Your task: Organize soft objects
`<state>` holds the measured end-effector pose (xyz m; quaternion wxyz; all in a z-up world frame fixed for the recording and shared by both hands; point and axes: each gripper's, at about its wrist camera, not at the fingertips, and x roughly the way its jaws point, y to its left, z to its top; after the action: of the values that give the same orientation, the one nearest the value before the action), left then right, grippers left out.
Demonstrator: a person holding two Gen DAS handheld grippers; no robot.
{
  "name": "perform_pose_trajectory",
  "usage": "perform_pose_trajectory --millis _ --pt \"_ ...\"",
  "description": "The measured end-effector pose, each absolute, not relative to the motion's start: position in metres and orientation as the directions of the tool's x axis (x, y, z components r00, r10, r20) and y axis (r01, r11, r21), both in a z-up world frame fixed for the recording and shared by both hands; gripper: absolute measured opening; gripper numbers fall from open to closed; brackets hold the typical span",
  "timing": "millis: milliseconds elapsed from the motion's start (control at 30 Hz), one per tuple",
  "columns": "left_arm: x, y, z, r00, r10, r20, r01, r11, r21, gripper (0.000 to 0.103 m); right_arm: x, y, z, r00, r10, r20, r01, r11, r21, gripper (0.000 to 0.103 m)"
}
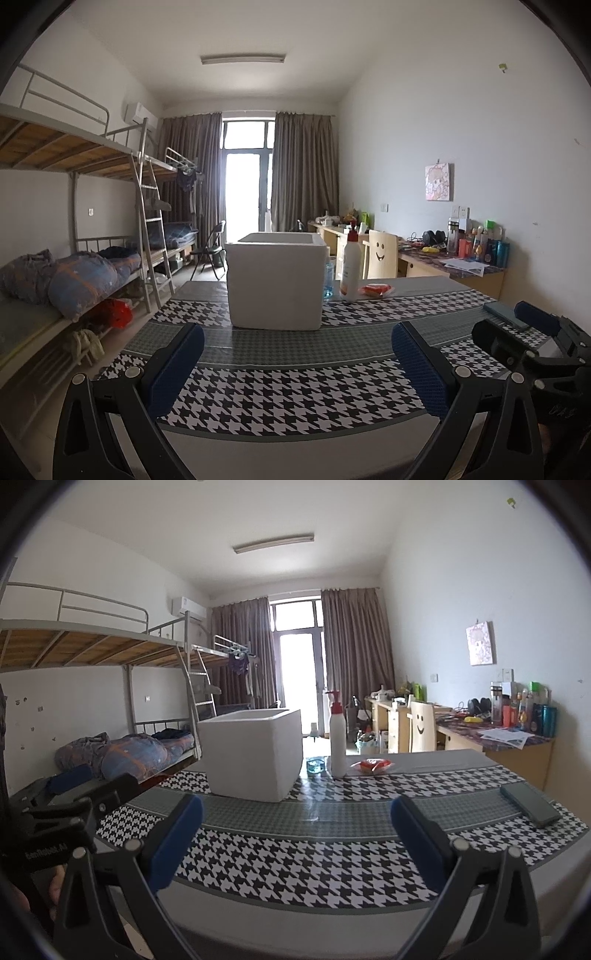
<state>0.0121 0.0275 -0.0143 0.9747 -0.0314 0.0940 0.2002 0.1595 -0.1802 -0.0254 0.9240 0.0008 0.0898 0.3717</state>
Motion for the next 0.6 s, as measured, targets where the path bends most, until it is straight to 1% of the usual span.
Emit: perform_pose_trajectory --millis 267,600 --pt "0.010 0.027 -0.014 0.904 0.381 -0.194 -0.393 0.919 -0.022 0.102 0.156 -0.184 -0.027 0.706 0.689 -0.164 -0.689 0.722 0.067 0.103" --pt "-0.001 0.020 -0.014 0.904 0.398 -0.157 -0.404 0.915 -0.011 0.102 0.149 -0.191 -0.028 0.707 0.695 -0.129 -0.690 0.718 0.088 0.103"
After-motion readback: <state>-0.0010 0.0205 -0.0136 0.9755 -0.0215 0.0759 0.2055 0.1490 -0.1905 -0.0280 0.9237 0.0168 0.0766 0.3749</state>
